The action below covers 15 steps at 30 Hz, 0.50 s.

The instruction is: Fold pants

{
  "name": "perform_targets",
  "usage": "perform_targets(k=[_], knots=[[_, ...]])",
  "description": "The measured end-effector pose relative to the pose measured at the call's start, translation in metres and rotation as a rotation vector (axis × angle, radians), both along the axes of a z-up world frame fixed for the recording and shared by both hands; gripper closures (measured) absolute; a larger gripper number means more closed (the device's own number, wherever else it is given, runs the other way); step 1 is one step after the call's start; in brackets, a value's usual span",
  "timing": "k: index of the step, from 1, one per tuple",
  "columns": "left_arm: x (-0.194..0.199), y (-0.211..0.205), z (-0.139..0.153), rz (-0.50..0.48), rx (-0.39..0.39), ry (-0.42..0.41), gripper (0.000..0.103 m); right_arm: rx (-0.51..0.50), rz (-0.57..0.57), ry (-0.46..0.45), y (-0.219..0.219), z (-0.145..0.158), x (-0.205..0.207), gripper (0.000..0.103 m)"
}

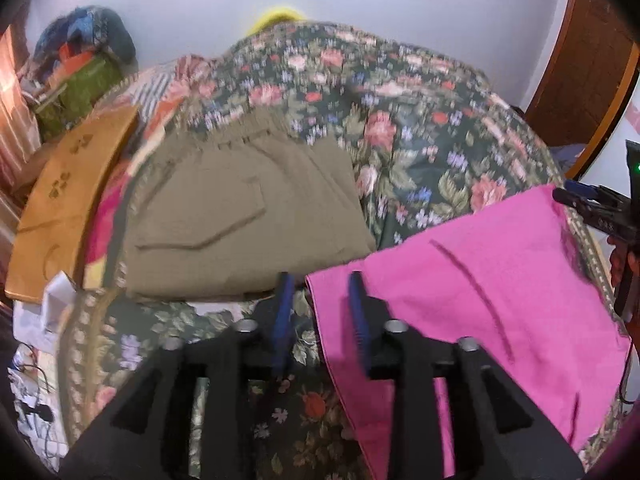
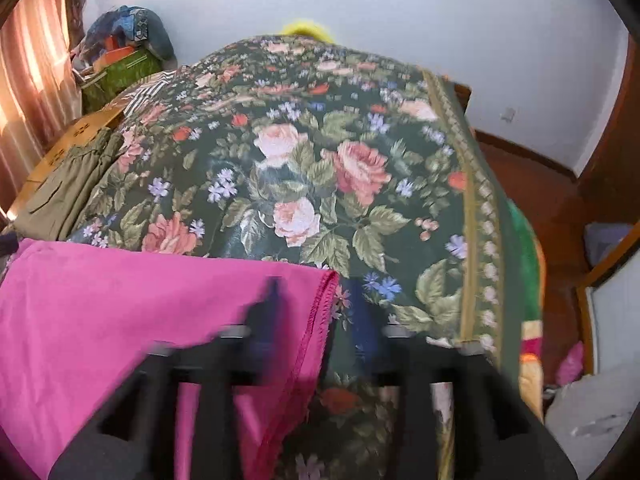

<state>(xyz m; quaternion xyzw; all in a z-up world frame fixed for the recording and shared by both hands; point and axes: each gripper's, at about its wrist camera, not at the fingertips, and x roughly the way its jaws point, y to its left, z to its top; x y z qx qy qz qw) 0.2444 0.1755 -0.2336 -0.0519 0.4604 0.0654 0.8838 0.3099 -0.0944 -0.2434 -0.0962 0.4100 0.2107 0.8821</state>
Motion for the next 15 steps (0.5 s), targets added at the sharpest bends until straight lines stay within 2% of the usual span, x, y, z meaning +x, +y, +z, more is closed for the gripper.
perform_targets(k=[2,7,10,12,15], knots=[[-0.004,-0.008,0.016,-0.014,0.015,-0.042,0.058,0.011,0.021,-0.047,0.002,0.013,-0.014,0.042],[0.004,-0.037,0.029,-0.083,-0.016,-0.074,0.046,0.064,0.107,-0.031,0.023,0.030,-0.036,0.042],[0.017,-0.062,0.017,-0.140,-0.029,-0.034,0.046,0.089,0.182,0.025,0.045,0.025,-0.047,0.041],[0.027,-0.074,0.002,-0.167,-0.033,0.023,0.046,0.084,0.209,0.063,0.057,0.015,-0.050,0.041],[0.032,-0.077,-0.020,-0.191,-0.059,0.102,0.045,0.038,0.254,0.189,0.072,-0.012,-0.048,0.042]])
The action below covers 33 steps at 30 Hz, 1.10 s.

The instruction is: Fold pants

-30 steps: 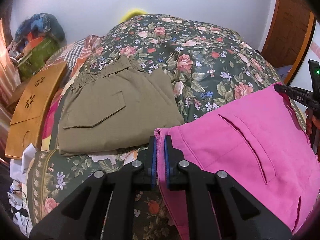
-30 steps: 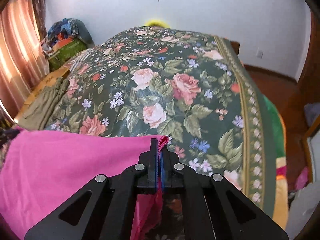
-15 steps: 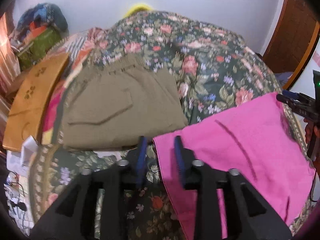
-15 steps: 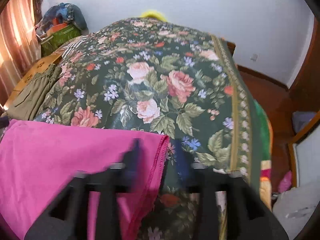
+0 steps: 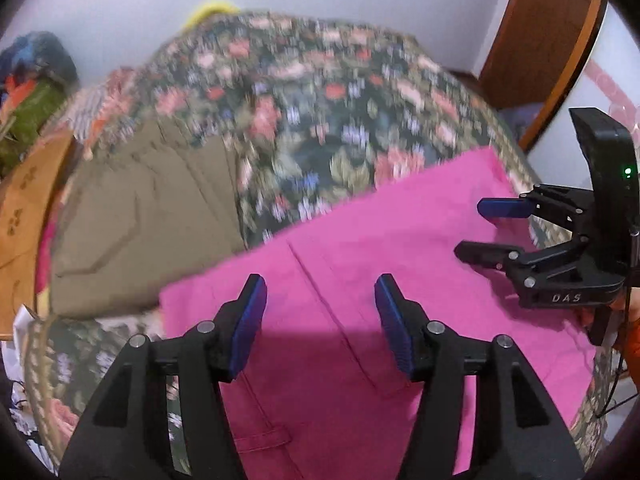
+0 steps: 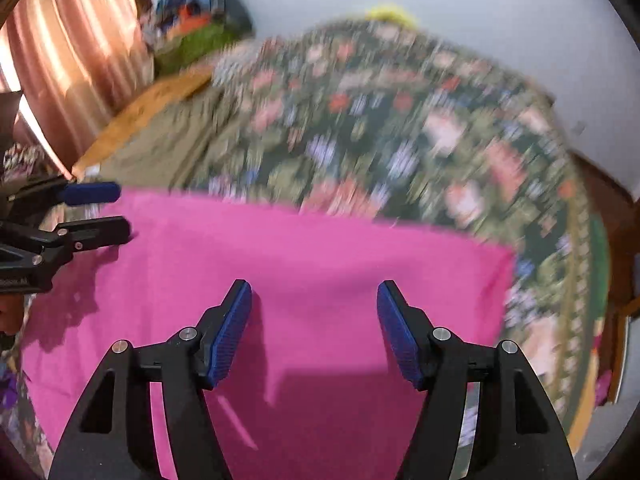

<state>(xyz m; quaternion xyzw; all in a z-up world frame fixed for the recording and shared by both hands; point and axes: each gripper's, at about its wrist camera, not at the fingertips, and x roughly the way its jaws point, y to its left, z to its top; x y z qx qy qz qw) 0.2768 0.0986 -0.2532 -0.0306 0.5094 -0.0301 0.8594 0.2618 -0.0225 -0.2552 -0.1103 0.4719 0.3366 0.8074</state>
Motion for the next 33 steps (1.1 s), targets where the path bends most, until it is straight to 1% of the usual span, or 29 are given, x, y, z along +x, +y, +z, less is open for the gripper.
perform_targets(k=[1,2,3,5,7,9,12,14,16,19,21,24,25,26,29,31,33], knots=[[0.000,0.002,-0.005,-0.003,-0.011,0.017,0.044,-0.025,0.012,0.032,0.002,-0.009,0.001,0.042],[-0.003,0.005,-0.007,-0.004,-0.028,0.018,0.042,-0.030,0.026,0.050,0.000,-0.014,0.000,0.042],[-0.005,0.008,-0.009,-0.005,-0.039,0.017,0.039,-0.024,0.031,0.054,-0.002,-0.015,0.000,0.042],[-0.009,0.012,-0.010,-0.006,-0.062,0.025,0.038,-0.014,0.037,0.094,-0.011,-0.016,0.003,0.042],[-0.015,0.012,-0.008,-0.007,-0.056,0.023,0.038,-0.018,0.038,0.108,-0.019,-0.016,0.002,0.043],[-0.023,0.012,-0.001,0.005,-0.045,0.013,0.038,-0.031,0.036,0.103,-0.025,-0.015,-0.001,0.042],[-0.036,0.014,0.016,0.038,-0.052,-0.017,0.038,-0.044,-0.008,0.077,-0.040,-0.005,-0.010,0.042],[-0.047,0.013,0.028,0.044,-0.058,-0.042,0.038,-0.011,-0.030,0.055,-0.048,0.008,-0.023,0.042],[-0.058,0.007,0.038,0.040,-0.047,-0.062,0.038,0.022,-0.026,0.029,-0.049,0.024,-0.039,0.042],[-0.075,-0.005,0.041,0.032,-0.044,-0.060,0.037,0.062,-0.005,0.006,-0.047,0.037,-0.065,0.042],[-0.085,-0.012,0.036,0.024,-0.044,-0.047,0.036,0.064,0.009,0.005,-0.043,0.035,-0.074,0.042],[-0.100,-0.019,0.019,0.024,-0.020,-0.006,0.035,0.037,0.027,0.032,-0.038,0.023,-0.092,0.042],[-0.105,-0.021,0.015,0.027,-0.001,-0.002,0.033,0.024,0.021,0.043,-0.039,0.016,-0.099,0.042],[-0.113,-0.021,0.013,0.032,0.028,-0.016,0.028,0.037,0.009,0.048,-0.043,0.014,-0.101,0.042],[-0.130,-0.016,0.016,0.049,0.063,-0.039,0.027,0.078,-0.039,0.079,-0.062,0.015,-0.108,0.042],[-0.143,-0.006,0.023,0.073,0.043,-0.044,0.027,0.075,-0.064,0.080,-0.074,0.017,-0.116,0.042],[-0.153,0.005,0.029,0.102,0.032,-0.045,0.027,0.043,-0.078,0.061,-0.080,0.018,-0.123,0.042]])
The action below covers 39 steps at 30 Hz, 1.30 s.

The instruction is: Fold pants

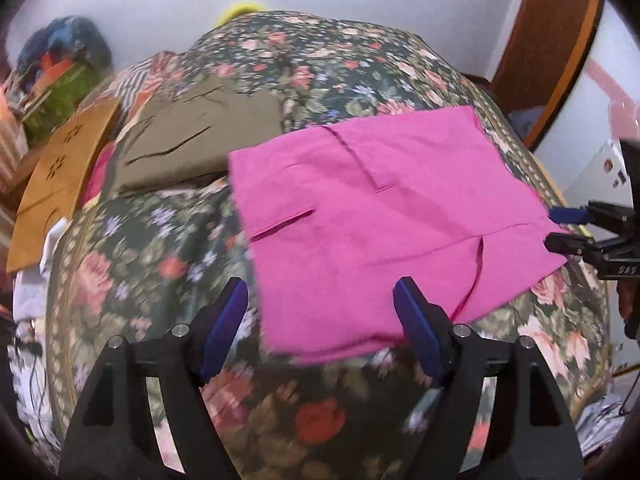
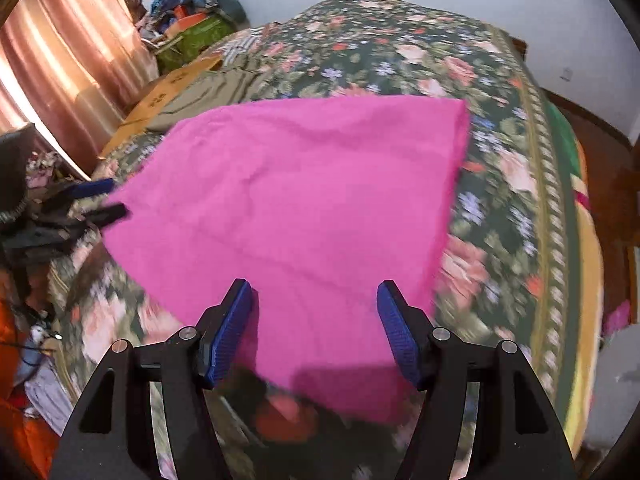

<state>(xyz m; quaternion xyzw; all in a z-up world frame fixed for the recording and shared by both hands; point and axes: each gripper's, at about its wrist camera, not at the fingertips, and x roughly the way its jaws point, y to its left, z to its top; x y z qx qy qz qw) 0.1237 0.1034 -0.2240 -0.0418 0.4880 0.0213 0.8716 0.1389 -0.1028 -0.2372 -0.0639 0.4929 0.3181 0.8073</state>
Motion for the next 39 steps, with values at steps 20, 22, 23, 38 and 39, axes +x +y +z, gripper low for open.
perform_targets(k=[20,22,23,38,39], knots=[[-0.043,0.014,-0.021,0.113,-0.474,0.059,0.006,0.063,-0.037,-0.191,0.037,0.036,-0.024,0.041],[-0.041,0.013,-0.026,0.120,-0.495,0.062,0.006,0.056,-0.038,-0.177,0.042,0.028,-0.024,0.041],[-0.039,0.011,-0.028,0.124,-0.505,0.058,0.006,0.049,-0.038,-0.169,0.044,0.022,-0.024,0.042],[0.000,0.018,-0.032,0.158,-0.631,0.000,0.006,0.048,-0.011,-0.089,0.041,-0.002,-0.023,0.041],[0.003,0.021,-0.033,0.172,-0.637,-0.004,0.006,0.049,-0.009,-0.088,0.041,-0.002,-0.023,0.041]])
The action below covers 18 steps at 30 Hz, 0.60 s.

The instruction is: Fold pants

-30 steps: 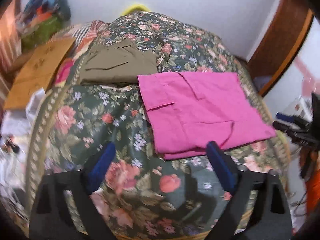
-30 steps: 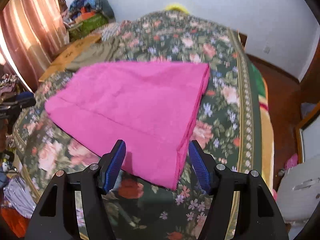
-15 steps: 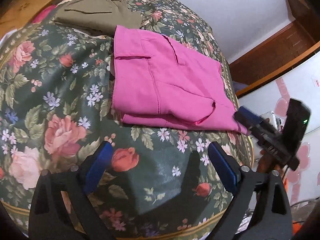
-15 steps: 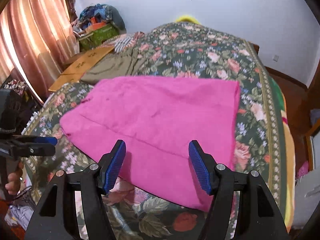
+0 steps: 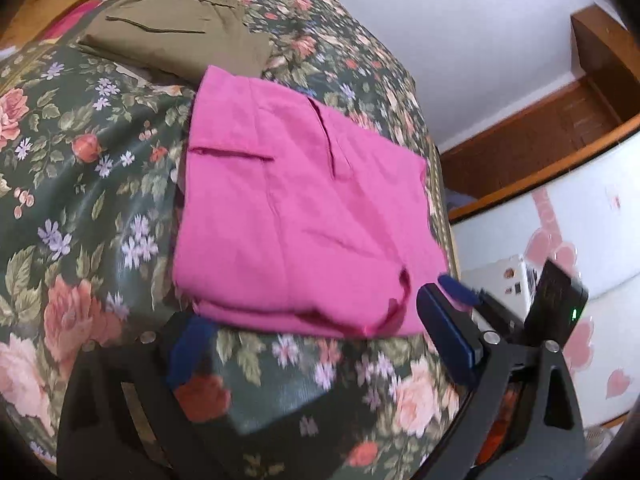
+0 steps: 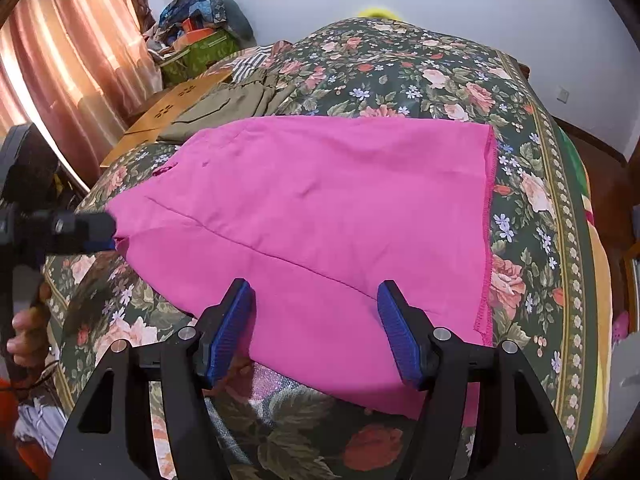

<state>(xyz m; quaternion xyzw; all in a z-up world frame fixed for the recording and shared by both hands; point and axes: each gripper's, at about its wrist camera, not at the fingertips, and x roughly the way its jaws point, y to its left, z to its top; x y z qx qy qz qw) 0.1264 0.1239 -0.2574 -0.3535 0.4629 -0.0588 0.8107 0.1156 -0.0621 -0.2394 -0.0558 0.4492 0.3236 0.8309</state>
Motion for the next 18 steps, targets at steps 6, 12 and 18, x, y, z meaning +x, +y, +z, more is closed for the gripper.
perform_targets(k=[6,12,18], knots=[[0.018,0.010,-0.004,0.044,0.049,0.030,0.019,0.009,0.016,0.013,-0.002,-0.001,0.002,0.040],[0.023,0.006,-0.002,0.025,0.165,0.038,0.055,0.014,0.013,0.020,-0.004,-0.001,0.004,0.040],[0.015,-0.001,0.022,-0.003,0.245,-0.034,0.069,0.007,0.010,0.030,-0.003,0.001,0.006,0.040]])
